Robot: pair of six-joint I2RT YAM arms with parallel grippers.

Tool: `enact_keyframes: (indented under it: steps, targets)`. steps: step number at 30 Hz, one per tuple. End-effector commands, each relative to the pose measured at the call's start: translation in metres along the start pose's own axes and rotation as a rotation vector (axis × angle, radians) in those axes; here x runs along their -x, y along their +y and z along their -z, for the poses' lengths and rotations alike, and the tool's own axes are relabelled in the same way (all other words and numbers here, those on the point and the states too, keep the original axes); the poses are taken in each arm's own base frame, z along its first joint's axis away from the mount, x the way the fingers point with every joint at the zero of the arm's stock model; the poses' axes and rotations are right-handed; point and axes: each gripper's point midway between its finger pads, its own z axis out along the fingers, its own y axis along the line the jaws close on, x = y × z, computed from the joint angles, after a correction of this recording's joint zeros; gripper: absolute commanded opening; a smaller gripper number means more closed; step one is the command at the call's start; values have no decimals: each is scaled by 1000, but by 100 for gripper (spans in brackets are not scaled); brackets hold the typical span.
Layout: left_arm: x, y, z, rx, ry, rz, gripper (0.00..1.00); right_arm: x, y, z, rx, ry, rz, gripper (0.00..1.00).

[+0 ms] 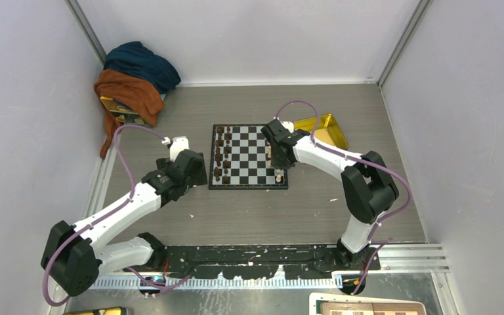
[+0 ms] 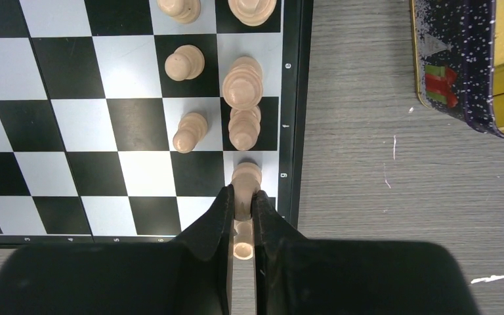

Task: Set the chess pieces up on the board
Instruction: Place the chess piece on the chessboard.

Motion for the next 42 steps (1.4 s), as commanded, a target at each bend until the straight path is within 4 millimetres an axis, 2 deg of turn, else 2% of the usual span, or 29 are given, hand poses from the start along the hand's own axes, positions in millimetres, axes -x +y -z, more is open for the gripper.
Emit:
enact_keyframes:
  steps: [1, 18, 20, 25, 29, 37, 42]
  targets:
    - [16, -7, 3, -9, -38, 18, 100, 7, 7, -2, 25, -22, -25, 1]
    - [12, -8, -1, -3, -30, 6, 100, 4, 5, -8, 18, 0, -29, 2]
    - [12, -7, -2, -1, -30, 4, 100, 4, 6, -9, 18, 2, -30, 6]
    - [12, -7, -2, -1, -31, 3, 100, 4, 5, -9, 14, 5, -28, 24]
    - [12, -8, -2, -3, -33, 1, 100, 5, 4, -9, 8, 4, -26, 33]
    - [14, -8, -1, -3, -38, 4, 100, 14, 5, 0, 10, -16, -17, 34]
    - [16, -6, 0, 3, -49, 6, 100, 26, 7, 14, 16, -39, -13, 34]
